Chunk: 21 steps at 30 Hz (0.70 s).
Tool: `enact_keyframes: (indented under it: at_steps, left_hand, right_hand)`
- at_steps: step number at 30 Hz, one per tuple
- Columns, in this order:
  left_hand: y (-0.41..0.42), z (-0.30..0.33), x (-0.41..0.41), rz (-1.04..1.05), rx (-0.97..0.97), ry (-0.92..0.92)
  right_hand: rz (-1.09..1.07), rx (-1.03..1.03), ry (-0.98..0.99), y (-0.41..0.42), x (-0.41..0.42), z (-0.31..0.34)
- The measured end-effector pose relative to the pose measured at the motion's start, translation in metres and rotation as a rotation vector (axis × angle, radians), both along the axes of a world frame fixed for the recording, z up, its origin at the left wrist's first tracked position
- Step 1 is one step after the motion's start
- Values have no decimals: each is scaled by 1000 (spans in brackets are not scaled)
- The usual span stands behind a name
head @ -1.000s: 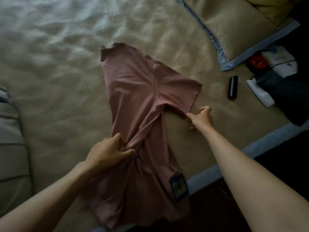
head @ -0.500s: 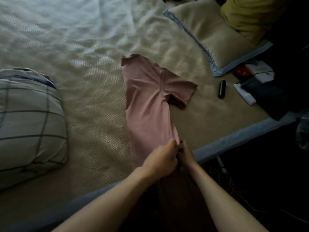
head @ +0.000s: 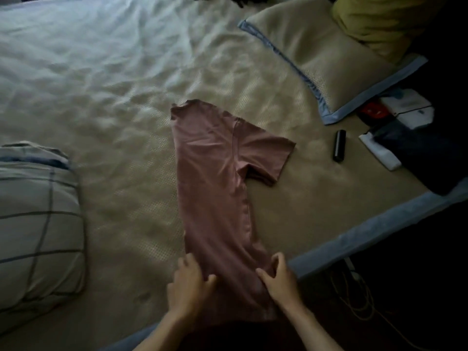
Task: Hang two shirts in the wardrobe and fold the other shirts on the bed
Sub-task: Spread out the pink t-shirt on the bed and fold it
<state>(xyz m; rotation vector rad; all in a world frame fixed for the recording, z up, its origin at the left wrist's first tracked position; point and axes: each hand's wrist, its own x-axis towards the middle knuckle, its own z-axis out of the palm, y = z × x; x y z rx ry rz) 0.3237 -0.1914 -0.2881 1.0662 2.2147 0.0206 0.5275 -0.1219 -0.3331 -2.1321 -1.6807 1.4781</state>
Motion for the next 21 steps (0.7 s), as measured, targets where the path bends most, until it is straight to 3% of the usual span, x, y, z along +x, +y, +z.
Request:
enact_keyframes:
  at_steps: [2, 5, 8, 9, 11, 12, 14, 15, 16, 18, 21]
  left_hand:
    - [-2, -24, -29, 186, 3, -62]
    - [-4, -58, -52, 419, -97, -357]
    - [-29, -107, -82, 338, -295, -430]
    - [-24, -112, -94, 294, -269, -459]
    - [22, -90, -114, 174, -396, -535]
    - [59, -63, -124, 56, -405, -704]
    - [140, -51, -137, -284, -208, -1122]
    - [174, -57, -140, -409, -180, -1124]
    - [204, -46, -137, -384, -152, -783]
    - [250, -33, -130, -288, 148, -147]
    - [343, -32, -99, -372, 474, 57]
  right_hand:
    - [92, -70, -20, 7, 1, -10]
    - [412, -188, -110, 38, 0, -9]
    - [622, -195, -248, 90, -13, 8]
    - [573, -193, -244, 108, -21, 11]
    - [261, -211, -93, 142, -39, 17]
    - [20, -222, 47, 159, -51, 19]
    - [-471, -314, 390, 192, -72, 20]
    - [-660, -377, 570, 207, -83, 19]
    - [-810, -432, 730, 218, -94, 19]
    - [-1012, -520, 986, 235, -115, 15]
    - [-1187, -539, 1223, 258, -142, 18]
